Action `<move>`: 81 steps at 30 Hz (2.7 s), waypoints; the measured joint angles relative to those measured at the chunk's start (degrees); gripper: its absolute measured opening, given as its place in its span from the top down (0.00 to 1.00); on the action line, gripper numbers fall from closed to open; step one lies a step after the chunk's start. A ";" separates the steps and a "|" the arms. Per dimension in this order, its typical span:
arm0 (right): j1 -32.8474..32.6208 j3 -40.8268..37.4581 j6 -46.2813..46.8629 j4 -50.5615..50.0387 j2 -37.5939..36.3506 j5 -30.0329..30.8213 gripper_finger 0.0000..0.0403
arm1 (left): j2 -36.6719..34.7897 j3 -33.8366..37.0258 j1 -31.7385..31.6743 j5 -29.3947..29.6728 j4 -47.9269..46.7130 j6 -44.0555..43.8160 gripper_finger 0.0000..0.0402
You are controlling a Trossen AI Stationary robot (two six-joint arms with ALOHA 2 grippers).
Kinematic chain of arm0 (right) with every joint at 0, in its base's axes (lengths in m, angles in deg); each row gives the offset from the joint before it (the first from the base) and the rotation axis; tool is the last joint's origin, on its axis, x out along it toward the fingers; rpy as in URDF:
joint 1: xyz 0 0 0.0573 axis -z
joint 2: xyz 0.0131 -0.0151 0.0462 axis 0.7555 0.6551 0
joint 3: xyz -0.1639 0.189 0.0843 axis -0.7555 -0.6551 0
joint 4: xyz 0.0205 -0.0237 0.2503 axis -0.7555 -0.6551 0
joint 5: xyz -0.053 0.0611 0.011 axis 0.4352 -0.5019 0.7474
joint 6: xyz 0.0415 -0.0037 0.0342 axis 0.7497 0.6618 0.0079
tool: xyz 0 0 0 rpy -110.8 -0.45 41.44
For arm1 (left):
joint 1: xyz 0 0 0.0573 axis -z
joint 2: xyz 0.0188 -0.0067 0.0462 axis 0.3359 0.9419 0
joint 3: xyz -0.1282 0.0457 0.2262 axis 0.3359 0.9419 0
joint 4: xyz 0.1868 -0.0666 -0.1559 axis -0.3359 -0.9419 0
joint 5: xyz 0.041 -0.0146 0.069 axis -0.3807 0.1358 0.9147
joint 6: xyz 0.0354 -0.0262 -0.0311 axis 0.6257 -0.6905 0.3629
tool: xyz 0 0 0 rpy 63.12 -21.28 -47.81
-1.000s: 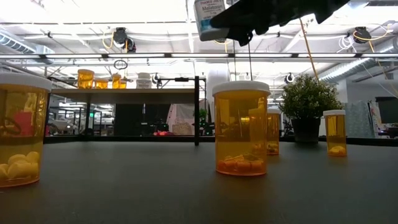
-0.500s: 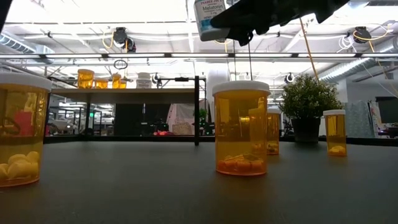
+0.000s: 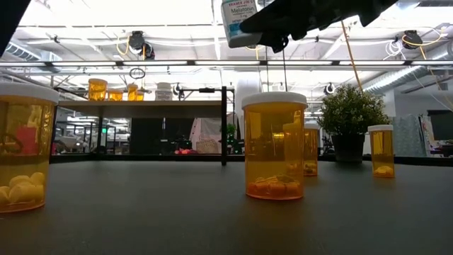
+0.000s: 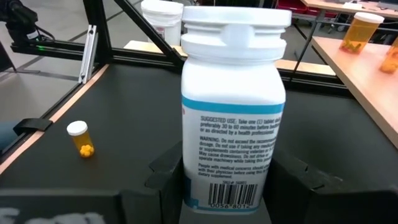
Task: Pick and place medicine bottles onto shelf by color
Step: Put the white pill bottle on the shelf aligned with the other white pill bottle
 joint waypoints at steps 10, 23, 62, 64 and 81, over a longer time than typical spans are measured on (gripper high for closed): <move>0.00 -0.03 -0.31 -0.52 0.09 0.02 0.59 | -0.09 3.54 0.21 0.71 0.79 0.51 0.24; 0.02 0.04 -1.15 -0.03 -0.13 0.11 0.59 | 0.13 4.96 2.16 -0.93 2.34 1.52 0.24; -0.09 0.00 -2.62 0.30 0.04 0.28 0.56 | 3.34 4.94 1.04 0.06 3.30 0.43 0.56; -0.11 0.00 -2.25 0.50 0.04 0.58 0.51 | 3.12 4.92 1.04 -0.23 2.99 1.21 0.55; -0.13 -0.02 -2.97 -2.51 -2.40 1.66 0.19 | -8.04 4.85 -2.02 0.17 -9.97 12.77 0.54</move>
